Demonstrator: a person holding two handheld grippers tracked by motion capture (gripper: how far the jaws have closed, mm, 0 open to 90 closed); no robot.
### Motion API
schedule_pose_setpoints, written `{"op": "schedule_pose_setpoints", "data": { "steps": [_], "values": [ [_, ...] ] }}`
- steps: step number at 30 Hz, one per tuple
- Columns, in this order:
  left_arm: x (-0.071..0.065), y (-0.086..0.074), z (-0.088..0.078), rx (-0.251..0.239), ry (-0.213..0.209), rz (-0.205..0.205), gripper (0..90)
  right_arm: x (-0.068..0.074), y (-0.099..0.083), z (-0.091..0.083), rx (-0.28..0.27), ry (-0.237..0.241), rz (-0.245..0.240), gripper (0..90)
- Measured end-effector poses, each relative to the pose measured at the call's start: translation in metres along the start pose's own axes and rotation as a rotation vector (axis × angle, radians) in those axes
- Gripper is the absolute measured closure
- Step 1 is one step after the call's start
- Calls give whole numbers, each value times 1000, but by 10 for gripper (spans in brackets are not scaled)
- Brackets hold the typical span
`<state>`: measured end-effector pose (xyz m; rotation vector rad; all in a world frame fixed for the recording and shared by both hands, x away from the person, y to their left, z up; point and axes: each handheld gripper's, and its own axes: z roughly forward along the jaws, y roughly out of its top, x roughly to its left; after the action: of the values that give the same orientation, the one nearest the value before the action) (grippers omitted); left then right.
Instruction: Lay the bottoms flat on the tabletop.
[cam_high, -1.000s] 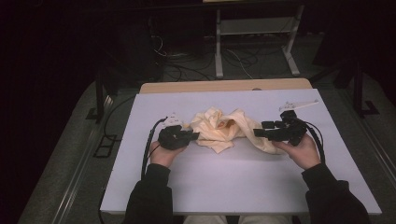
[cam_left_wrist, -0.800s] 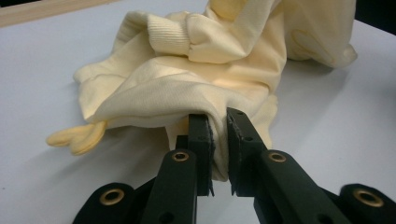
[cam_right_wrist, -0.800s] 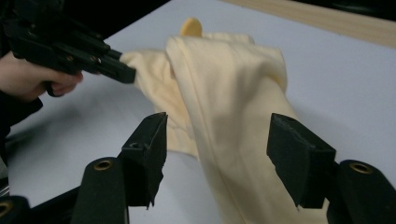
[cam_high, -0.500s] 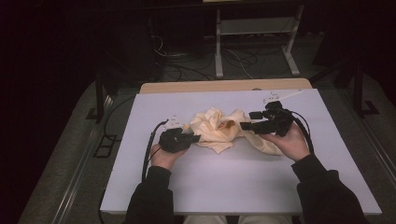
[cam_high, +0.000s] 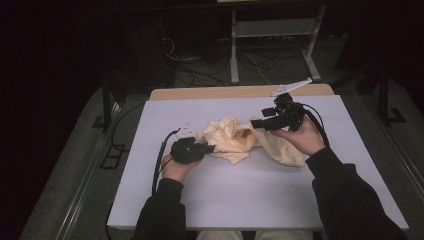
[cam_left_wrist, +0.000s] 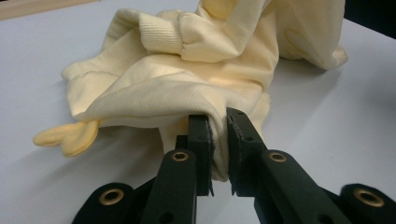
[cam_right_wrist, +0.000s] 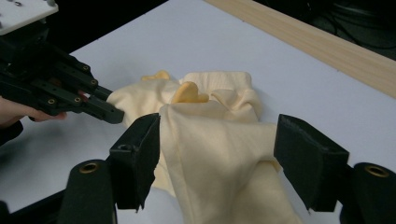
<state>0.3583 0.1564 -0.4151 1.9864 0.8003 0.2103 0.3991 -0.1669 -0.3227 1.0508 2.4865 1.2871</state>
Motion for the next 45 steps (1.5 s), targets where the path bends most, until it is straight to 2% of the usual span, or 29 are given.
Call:
{"op": "schedule_pose_setpoints", "data": {
  "steps": [5, 8, 9, 12, 15, 19, 22, 24, 30, 34, 36, 38, 41, 45],
  "values": [
    [1, 0, 0, 2, -1, -1, 795, -1, 4, 9, 39, 23, -9, 263],
    [1, 0, 0, 3, -1, 0, 795, 1, 2, 16, 68, 15, -22, 263],
    [1, 0, 1, 3, -1, 0, 795, 2, 1, 22, 99, -1, -33, 263],
    [1, -1, 1, 3, -1, 0, 794, 2, 0, 26, 114, -7, -31, 275],
    [1, -1, 1, 4, -2, -1, 795, 2, 1, 30, 127, -21, -28, 387],
    [1, -1, 1, 4, -2, 0, 795, 0, 0, 32, 147, -4, -25, 699],
    [1, -1, 1, 5, -1, 1, 795, -4, 0, 31, 160, -40, -13, 808],
    [1, -1, 1, 5, -1, 1, 795, -5, -1, 30, 158, -45, -9, 811],
    [4, -2, 0, 7, 2, -4, 794, -27, -6, 16, 163, -93, 61, 822],
    [4, -2, 0, 10, 3, -8, 794, -47, -18, 6, 157, -124, 136, 829],
    [4, -2, 1, 10, 3, -9, 794, -61, -34, 1, 168, -141, 189, 830],
    [4, -2, 1, 12, 2, -9, 794, -65, -38, 1, 170, -143, 199, 830],
    [4, -3, 1, 14, 3, -8, 794, -76, -56, 1, 185, -156, 247, 833],
    [4, -3, 2, 16, 3, -10, 794, -89, -82, 3, 198, -148, 316, 836]
  ]
}}
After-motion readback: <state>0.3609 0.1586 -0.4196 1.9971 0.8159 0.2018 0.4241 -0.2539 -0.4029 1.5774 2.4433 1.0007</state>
